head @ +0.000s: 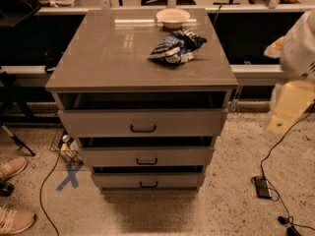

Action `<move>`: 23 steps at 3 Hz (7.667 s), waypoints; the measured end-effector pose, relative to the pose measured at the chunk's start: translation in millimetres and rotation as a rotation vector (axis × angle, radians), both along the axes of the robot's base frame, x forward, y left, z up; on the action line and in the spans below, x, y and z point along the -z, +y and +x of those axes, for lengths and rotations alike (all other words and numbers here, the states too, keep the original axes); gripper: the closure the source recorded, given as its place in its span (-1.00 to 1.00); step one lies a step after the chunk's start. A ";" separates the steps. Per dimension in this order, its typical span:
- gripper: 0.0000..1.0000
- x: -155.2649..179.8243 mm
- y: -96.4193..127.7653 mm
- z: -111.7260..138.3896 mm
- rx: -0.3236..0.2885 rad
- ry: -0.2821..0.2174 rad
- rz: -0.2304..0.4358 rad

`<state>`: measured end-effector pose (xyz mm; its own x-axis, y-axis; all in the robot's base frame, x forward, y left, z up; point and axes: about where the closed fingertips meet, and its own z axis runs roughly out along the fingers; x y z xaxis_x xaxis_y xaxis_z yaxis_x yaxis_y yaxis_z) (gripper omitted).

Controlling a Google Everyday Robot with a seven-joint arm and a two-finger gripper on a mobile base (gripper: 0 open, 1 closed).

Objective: Open top drawer

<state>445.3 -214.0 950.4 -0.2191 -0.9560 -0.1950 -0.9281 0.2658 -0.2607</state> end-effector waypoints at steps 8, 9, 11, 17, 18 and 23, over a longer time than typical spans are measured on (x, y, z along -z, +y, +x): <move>-1.00 271.6 57.2 127.2 -0.191 -0.035 0.038; -1.00 283.0 73.1 145.4 -0.217 -0.057 0.047; -1.00 297.8 97.2 176.5 -0.239 -0.064 0.058; 0.62 283.5 102.6 140.0 -0.270 -0.075 0.094; 0.16 284.4 103.4 139.6 -0.271 -0.073 0.094; -1.00 300.8 107.0 130.6 -0.280 0.059 0.077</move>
Offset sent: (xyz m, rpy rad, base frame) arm 0.0673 0.0595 -0.2337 0.2634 -0.0226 0.1433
